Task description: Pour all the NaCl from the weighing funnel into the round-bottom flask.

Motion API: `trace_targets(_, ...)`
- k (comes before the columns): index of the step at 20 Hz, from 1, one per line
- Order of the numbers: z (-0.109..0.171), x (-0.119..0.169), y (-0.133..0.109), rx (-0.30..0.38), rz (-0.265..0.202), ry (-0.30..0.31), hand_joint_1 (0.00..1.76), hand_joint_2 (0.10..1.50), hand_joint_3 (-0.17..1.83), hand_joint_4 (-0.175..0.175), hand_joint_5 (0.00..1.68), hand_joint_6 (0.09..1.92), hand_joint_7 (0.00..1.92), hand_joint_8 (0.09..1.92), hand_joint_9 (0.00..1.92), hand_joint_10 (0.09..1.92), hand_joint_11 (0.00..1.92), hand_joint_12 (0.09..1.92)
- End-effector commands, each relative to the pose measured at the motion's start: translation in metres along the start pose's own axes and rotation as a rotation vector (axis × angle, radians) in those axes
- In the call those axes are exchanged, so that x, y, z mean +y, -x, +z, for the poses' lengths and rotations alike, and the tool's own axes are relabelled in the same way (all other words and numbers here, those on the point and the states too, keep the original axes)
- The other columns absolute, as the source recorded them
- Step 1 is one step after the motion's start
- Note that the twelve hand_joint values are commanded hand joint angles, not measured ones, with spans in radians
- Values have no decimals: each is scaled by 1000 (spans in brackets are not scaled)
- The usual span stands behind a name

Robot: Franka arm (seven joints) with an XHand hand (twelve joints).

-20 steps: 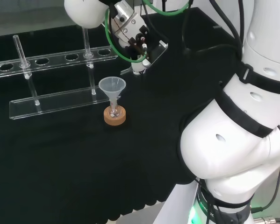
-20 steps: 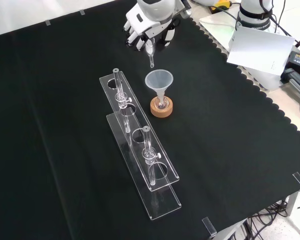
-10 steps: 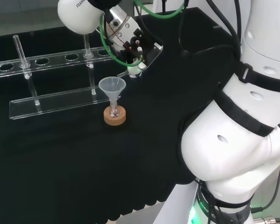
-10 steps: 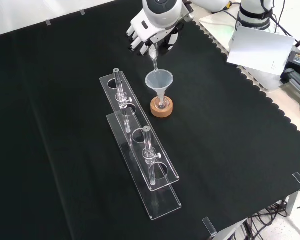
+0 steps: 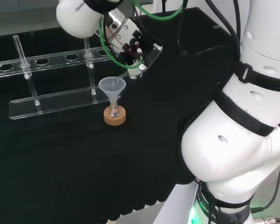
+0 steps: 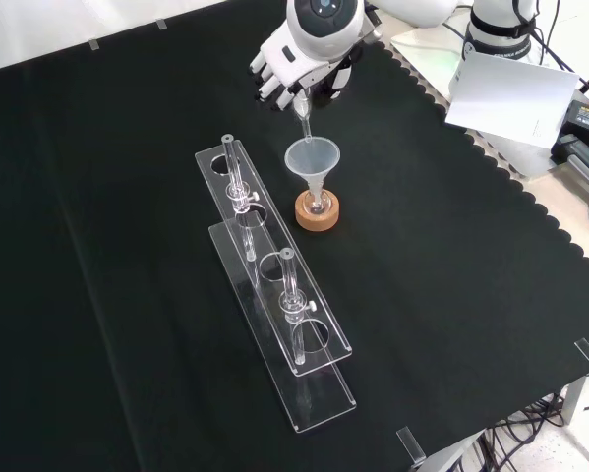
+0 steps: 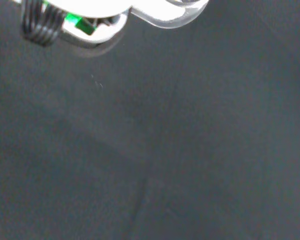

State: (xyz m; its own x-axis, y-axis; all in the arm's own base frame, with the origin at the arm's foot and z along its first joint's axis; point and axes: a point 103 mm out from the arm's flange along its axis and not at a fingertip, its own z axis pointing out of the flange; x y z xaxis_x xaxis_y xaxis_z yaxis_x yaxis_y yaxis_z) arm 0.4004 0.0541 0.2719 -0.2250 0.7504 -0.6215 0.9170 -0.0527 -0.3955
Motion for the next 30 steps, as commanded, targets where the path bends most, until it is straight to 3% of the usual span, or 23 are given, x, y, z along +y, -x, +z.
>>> trace_targets(1, -2, -1, -3, -34, -3, 1, 1123, 712, 521, 175, 1307, 556, 626, 647, 993, 324, 774, 1089)
trace_targets(10, -5, 1, -4, -61, -16, -13, 1123, 711, 523, 175, 1308, 555, 623, 647, 986, 322, 767, 1091)
trace_targets(30, -19, 6, -20, -200, -7, -21, 1123, 707, 527, 175, 1312, 549, 612, 645, 963, 317, 747, 1103)
